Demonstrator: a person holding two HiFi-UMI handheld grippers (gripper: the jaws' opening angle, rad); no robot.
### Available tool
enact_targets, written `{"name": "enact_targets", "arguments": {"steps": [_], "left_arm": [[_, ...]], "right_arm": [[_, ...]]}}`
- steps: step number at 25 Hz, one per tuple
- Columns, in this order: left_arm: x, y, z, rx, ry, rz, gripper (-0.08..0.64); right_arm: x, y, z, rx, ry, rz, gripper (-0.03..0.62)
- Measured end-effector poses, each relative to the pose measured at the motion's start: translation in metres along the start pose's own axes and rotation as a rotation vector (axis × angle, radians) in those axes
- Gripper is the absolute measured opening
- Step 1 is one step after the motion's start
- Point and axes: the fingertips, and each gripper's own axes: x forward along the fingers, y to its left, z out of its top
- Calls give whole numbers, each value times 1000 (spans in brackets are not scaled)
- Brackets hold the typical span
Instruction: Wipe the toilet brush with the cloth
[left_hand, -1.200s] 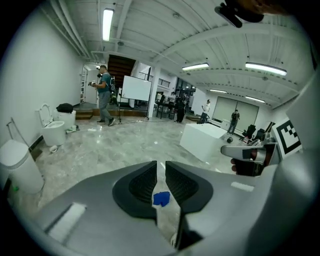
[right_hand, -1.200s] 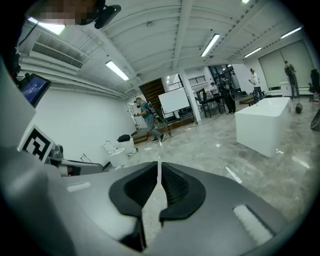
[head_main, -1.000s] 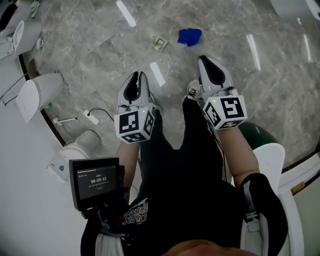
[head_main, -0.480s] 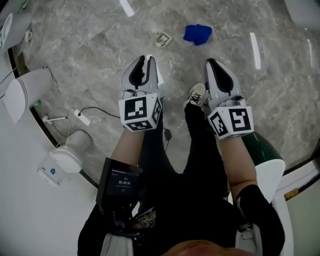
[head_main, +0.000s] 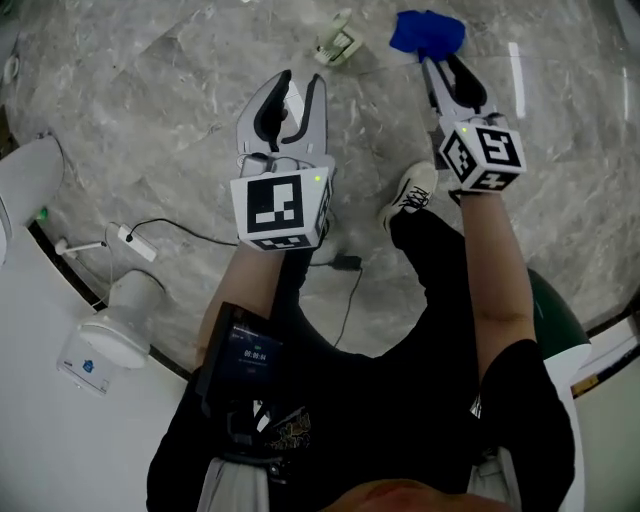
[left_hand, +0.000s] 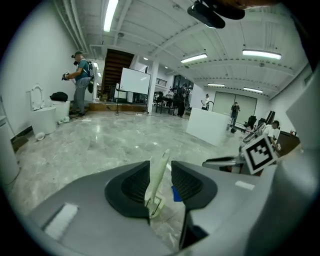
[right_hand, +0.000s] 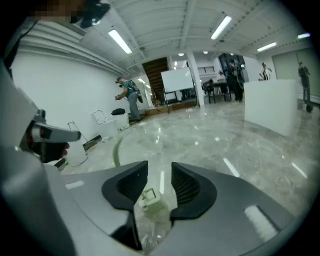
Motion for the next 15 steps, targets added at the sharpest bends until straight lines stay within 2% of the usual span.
{"name": "enact_targets", "arguments": {"steps": [2, 3, 5, 7, 9, 10, 12, 15], "left_arm": [[13, 5, -19, 5, -19, 4, 158], [19, 6, -27, 13, -24, -4, 158], [35, 3, -32, 87, -36, -64, 170], [49, -1, -19, 169, -77, -128, 204], [60, 0, -17, 217, -97, -137, 219], [65, -2, -20, 249, -104, -134, 218], [73, -9, -23, 323, -128, -135, 218], [83, -14, -13, 361, -154, -156, 218]], "right_arm": [[39, -40, -53, 51, 77, -48, 184], [57, -63, -79, 54, 120, -86, 185], [88, -107, -120, 53, 188, -164, 203], [113, -143, -144, 99, 212, -226, 237], [130, -170, -168, 150, 228, -261, 266], [136, -182, -182, 144, 247, -271, 282], [148, -200, -209, 74, 294, -276, 305], [173, -215, -229, -48, 369, -268, 328]]}}
